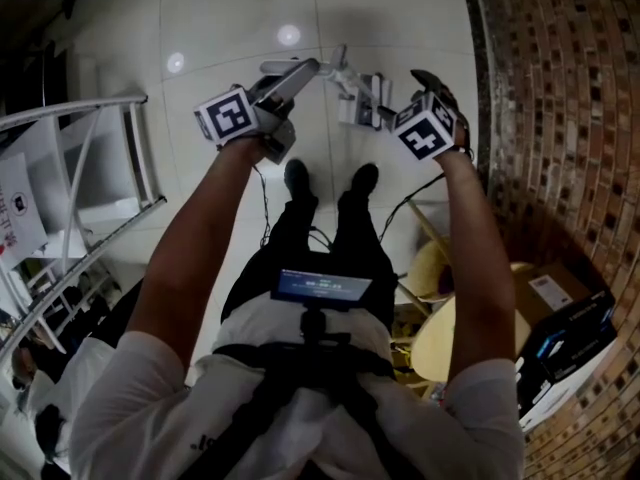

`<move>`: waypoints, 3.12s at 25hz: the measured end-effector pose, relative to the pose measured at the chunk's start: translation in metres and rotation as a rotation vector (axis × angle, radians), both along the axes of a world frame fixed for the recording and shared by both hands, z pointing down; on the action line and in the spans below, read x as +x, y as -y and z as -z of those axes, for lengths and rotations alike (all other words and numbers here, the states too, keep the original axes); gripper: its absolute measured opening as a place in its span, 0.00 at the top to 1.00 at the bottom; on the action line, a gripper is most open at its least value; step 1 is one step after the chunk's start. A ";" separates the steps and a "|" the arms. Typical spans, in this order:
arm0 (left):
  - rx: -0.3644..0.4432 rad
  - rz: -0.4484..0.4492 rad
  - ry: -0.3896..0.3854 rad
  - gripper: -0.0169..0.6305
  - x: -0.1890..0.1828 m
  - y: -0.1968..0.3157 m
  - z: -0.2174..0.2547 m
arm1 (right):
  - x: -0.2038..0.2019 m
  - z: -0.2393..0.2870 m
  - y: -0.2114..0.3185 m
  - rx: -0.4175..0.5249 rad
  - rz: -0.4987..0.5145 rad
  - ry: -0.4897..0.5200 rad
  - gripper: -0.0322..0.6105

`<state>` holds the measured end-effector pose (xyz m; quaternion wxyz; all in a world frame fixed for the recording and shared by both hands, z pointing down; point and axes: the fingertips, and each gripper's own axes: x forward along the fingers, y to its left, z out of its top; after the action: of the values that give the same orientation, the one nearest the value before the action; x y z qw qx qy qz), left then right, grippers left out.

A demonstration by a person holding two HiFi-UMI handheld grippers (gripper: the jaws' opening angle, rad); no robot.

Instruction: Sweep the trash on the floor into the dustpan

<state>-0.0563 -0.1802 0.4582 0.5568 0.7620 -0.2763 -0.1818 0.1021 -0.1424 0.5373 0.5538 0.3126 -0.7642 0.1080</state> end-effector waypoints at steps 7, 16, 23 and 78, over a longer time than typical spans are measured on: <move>-0.013 0.013 0.014 0.37 -0.023 -0.019 -0.001 | 0.029 0.013 -0.029 0.039 -0.141 0.015 0.30; -0.022 0.028 0.014 0.37 -0.055 -0.059 0.000 | 0.057 0.033 -0.089 0.052 -0.334 0.086 0.30; -0.032 -0.024 0.023 0.37 -0.059 -0.098 -0.003 | 0.051 0.043 -0.123 0.067 -0.432 0.171 0.30; 0.283 -0.250 0.076 0.93 -0.005 -0.326 0.110 | 0.034 0.150 -0.288 0.257 -0.782 0.770 0.95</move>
<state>-0.0609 0.1459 0.3484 0.4516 0.8674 -0.1717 -0.1194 0.1361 0.1452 0.3869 0.1110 0.5753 -0.7456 0.3176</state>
